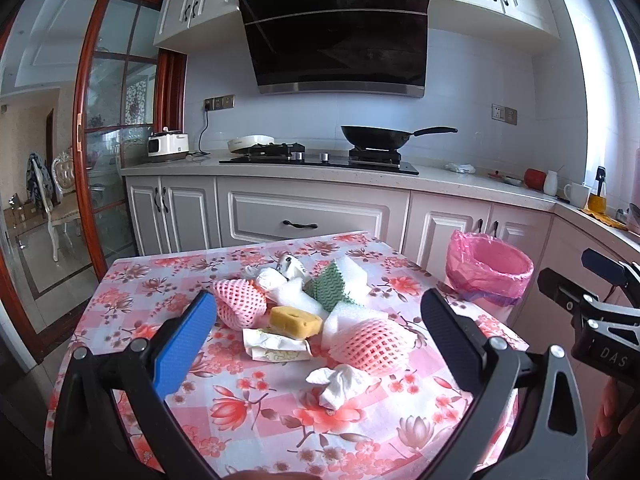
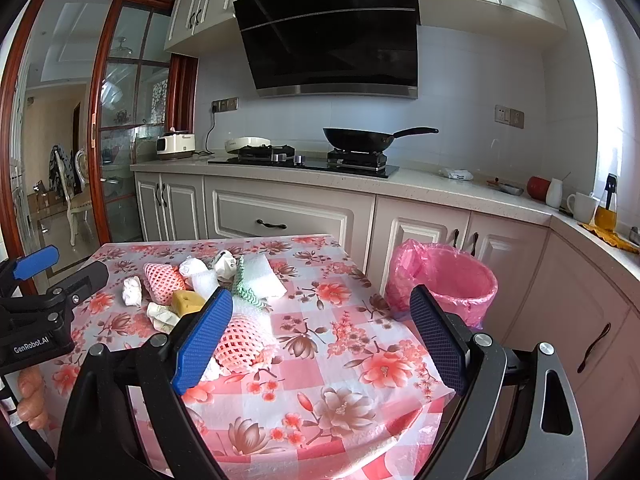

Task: Collect trash

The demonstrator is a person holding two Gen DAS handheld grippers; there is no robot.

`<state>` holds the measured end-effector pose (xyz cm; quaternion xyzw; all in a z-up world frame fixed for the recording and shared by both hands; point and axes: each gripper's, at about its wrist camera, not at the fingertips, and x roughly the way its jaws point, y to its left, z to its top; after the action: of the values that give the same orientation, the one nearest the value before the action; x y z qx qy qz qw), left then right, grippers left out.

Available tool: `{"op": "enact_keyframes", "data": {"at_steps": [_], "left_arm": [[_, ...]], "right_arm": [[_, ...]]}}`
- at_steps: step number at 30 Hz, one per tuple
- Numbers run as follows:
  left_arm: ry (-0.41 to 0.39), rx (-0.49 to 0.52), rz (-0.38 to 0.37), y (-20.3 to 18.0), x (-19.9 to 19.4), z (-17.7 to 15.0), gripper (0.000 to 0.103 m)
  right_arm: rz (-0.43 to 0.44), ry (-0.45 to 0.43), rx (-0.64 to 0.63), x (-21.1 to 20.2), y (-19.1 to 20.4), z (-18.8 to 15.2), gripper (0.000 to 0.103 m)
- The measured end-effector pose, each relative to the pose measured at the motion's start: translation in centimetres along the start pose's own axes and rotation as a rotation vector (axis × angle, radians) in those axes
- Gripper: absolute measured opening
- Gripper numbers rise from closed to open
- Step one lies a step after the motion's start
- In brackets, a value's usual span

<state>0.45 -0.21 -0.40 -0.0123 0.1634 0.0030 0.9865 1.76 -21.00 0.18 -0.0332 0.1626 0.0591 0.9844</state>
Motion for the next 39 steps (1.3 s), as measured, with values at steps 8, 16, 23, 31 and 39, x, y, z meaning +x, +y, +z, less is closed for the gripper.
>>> {"op": "enact_keyframes", "data": {"at_steps": [8,16,23,31,39], "left_arm": [[-0.008,0.003,-0.008,-0.23,-0.02,0.03,0.099],[-0.013,-0.003,-0.012,-0.26,-0.03,0.12,0.099],[-0.008,-0.003,-0.014,-0.31,-0.02,0.18,0.099],[-0.01,-0.004,-0.015,-0.25,-0.02,0.13,0.099],[-0.009,-0.005,-0.015,-0.28,-0.02,0.12,0.099]], "right_arm": [[0.001,-0.013,0.003,-0.36,-0.31,0.16,0.085],[0.004,-0.039,0.01,-0.78,-0.51,0.31,0.085],[0.004,-0.033,0.01,-0.61,-0.36,0.24,0.085],[0.003,-0.035,0.009,-0.6,-0.25,0.13,0.085],[0.002,-0.038,0.011,-0.63,-0.23,0.08,0.085]]}}
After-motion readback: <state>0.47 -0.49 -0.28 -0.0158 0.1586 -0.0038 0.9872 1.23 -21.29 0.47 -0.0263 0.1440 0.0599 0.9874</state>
